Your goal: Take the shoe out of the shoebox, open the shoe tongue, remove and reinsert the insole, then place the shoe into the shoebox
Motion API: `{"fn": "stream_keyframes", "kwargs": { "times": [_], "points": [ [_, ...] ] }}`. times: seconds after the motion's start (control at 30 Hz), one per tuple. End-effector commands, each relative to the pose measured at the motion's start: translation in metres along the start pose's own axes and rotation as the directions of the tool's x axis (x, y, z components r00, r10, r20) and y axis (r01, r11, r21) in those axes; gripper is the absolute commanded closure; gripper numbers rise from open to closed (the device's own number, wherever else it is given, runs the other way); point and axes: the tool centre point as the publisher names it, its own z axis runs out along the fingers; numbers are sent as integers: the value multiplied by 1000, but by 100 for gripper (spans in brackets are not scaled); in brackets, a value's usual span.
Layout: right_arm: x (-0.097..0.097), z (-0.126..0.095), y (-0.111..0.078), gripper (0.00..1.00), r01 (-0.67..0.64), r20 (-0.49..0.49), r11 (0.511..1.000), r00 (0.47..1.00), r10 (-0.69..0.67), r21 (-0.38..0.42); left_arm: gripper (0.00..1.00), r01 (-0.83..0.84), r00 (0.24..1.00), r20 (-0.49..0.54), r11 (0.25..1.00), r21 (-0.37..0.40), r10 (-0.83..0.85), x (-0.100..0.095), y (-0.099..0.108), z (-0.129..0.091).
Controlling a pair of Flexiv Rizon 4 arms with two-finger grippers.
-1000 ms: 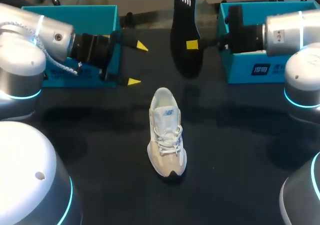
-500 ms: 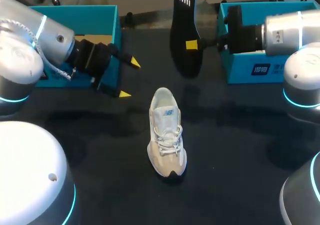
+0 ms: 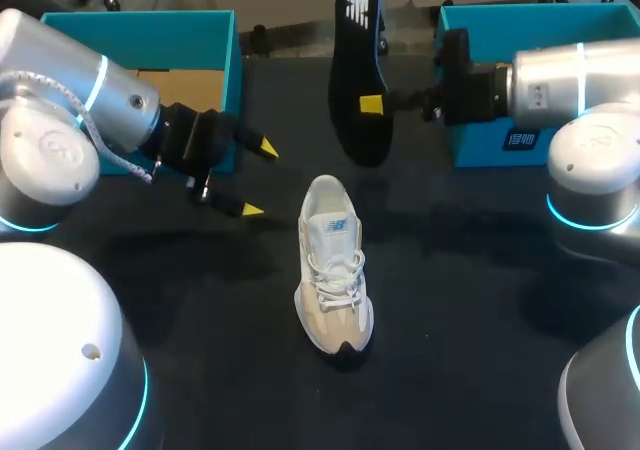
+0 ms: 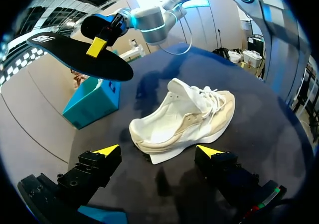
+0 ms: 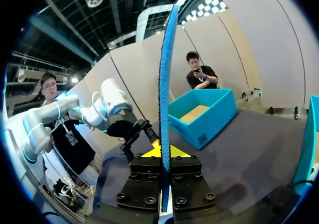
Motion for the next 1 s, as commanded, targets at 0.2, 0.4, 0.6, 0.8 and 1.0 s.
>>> {"fn": "stream_keyframes", "kwargs": {
  "times": [0.2,0.4,0.6,0.8,1.0],
  "points": [
    [-3,33,-16,100,-14,-36,999,999,13,-49,0,45,999,-11,998,-32,-45,-2,9,28],
    [-1,44,-27,100,1,-77,1000,997,-3,-17,0,71,997,-21,996,-54,-72,6,17,41],
    [-1,44,-27,100,1,-77,1000,997,-3,-17,0,91,996,-11,994,-67,-92,12,18,46],
    [-1,44,-27,100,1,-77,1000,997,-3,-17,0,92,996,4,993,-77,-92,19,19,53],
    [-5,48,-32,100,-1,-87,1000,996,-1,-17,0,95,995,29,992,-84,-93,23,16,54]
  ]
}}
